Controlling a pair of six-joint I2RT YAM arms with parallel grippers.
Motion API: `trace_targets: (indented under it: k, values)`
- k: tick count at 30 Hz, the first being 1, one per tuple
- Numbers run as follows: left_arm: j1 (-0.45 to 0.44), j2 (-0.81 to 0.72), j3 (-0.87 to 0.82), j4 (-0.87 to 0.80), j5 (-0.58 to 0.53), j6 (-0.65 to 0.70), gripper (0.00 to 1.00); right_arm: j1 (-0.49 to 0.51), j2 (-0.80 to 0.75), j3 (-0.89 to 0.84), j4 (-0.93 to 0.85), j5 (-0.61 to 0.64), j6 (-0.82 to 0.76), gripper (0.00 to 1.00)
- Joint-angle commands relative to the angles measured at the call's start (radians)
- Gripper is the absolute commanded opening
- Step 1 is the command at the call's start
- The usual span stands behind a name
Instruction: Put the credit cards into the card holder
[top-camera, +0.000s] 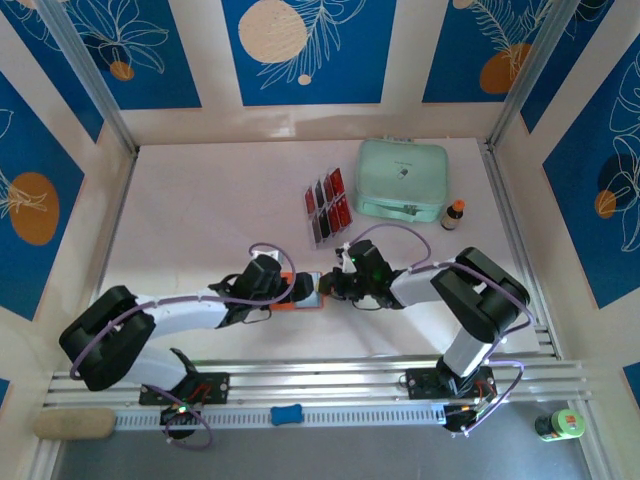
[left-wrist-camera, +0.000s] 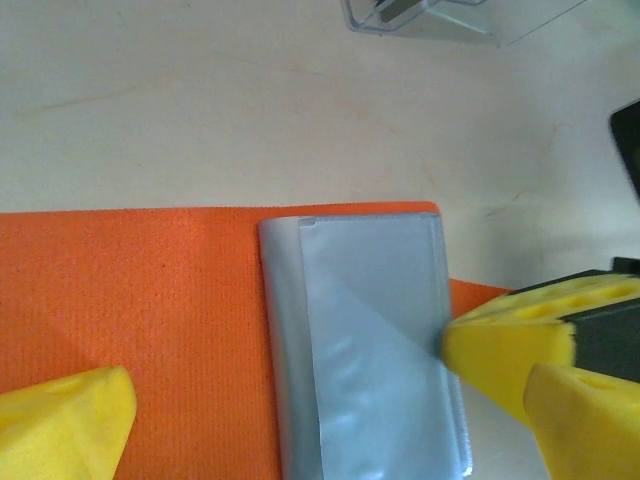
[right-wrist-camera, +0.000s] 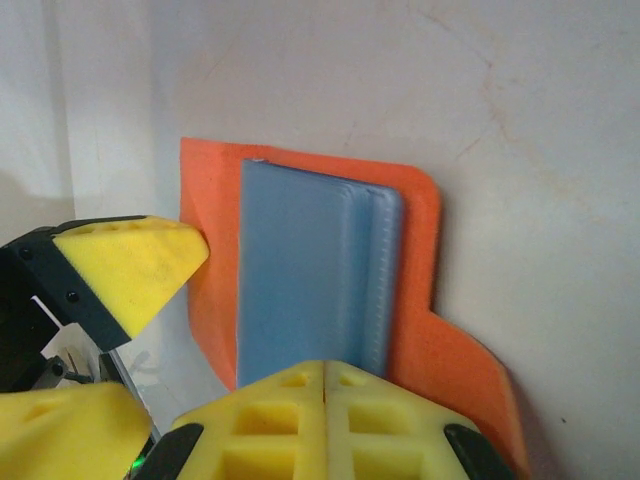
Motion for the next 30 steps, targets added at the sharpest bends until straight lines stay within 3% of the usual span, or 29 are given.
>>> trace_targets:
  k: [1,14,30]
  values:
    - [0.013,0.007,0.024,-0.067,-0.037,0.086,1.00,-0.009,-0.033,0.028,-0.061,0.006,-0.013,0.00]
    - [0.013,-0.013,0.007,-0.041,-0.015,0.085,1.00,-0.037,-0.007,0.145,-0.145,-0.040,-0.065,0.00]
    - [0.013,-0.071,0.056,-0.141,-0.032,0.135,1.00,-0.038,0.103,0.212,-0.221,-0.058,-0.122,0.00]
